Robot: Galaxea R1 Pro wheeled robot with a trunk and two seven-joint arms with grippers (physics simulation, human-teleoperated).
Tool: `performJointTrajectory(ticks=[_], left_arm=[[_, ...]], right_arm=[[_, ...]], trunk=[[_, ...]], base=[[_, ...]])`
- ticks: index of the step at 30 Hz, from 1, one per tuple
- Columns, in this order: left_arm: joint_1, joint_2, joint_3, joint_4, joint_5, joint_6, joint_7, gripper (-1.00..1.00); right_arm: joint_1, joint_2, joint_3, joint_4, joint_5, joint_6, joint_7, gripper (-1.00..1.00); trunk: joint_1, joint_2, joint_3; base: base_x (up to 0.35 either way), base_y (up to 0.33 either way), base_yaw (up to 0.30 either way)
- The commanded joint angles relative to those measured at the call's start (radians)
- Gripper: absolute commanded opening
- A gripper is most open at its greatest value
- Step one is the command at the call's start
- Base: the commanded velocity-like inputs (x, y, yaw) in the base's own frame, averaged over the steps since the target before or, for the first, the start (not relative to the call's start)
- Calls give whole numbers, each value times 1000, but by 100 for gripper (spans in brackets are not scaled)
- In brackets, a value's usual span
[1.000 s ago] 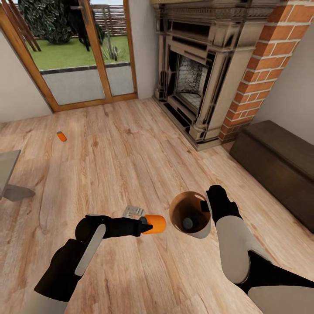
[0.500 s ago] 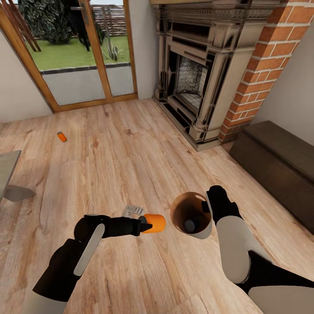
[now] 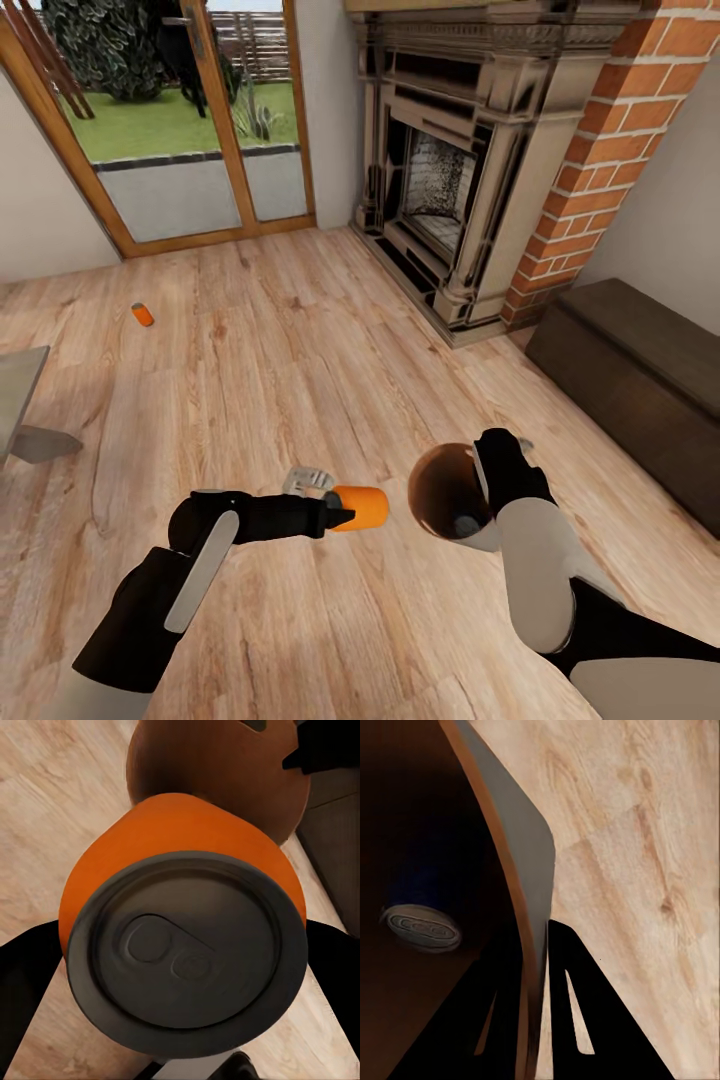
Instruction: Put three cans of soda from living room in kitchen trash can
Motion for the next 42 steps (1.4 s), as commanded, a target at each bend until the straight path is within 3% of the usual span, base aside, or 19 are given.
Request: performJointTrajectory(ticks=[1,9,14,19,21,27,30,42], left_arm=[[0,0,0,0,0,0,1,-100],[0,0,1,-1,6,0,1,-100],[0,0,0,-3,8,0,1,-100],[0,0,-1,-5,16,0,1,-100],[0,0,-1,-7,30,0,0,-100],[0,0,-1,-23,138,0,0,-100],[0,0,-2,-26,159,0,0,-100],[0,1,-4,-51,175,0,-1,-100]], right_arm=[[0,0,1,-1,23,2,1,-100],[1,-1,-4,-1,23,2,-5,-100],[6,-2,-5,-1,30,2,-8,-100],[15,-2,-5,-1,31,2,-54,-100],[16,-2,-5,-1,28,2,-66,-100],[19,-1,-3,1,25,2,-84,-100],[20,-1,-3,13,24,2,-86,-100],[20,1,1,34,23,2,-87,-100]], trunk=[[-4,7,3],[-8,14,6],[-27,49,22],[-46,84,38],[-54,98,44],[-77,140,63],[-88,161,72],[-134,245,110]], base=[[0,0,0],[0,0,0],[0,0,0],[0,0,0],[0,0,0],[0,0,0],[0,0,0],[0,0,0]])
